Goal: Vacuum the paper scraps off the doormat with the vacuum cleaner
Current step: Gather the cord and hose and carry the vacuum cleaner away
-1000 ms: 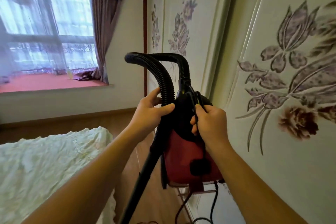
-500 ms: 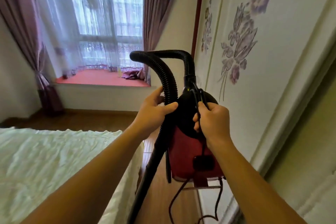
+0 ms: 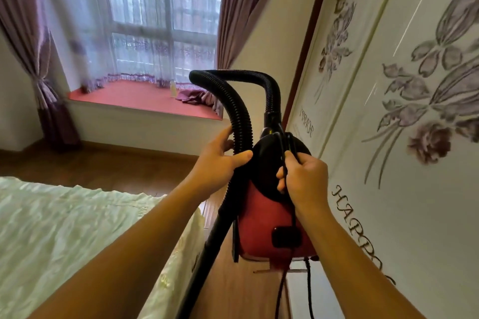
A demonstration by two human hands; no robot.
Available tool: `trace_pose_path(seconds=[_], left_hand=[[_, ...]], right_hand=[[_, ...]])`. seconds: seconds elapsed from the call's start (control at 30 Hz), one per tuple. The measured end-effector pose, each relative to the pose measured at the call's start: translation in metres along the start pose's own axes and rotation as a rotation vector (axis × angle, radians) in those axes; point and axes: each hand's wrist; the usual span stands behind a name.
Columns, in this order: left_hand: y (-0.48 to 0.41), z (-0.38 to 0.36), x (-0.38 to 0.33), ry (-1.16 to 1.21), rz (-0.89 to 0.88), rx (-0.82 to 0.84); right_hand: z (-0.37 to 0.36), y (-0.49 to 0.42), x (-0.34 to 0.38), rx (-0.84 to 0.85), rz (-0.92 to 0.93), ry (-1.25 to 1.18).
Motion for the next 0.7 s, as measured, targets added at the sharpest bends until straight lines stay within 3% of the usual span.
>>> trace_pose_path(seconds=[0.23,0.7], left_hand=[[-0.12,0.065,0.027,0.05,0.004,0.081],[-0.335,0.089,0.079,0.043,-0.017,0.151]], right_hand=[[-0.058,-0.103,-0.009,-0.084,-0.005,0.018],[-0.082,-0.316,-0.071,-0.161,-0.014,-0.041]])
Point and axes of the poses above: each hand's wrist, its own y-axis away from the middle knuckle, its own z-axis out of the back of the hand, x = y × z, and after that the axes turned 8 degrees about x, right-handed
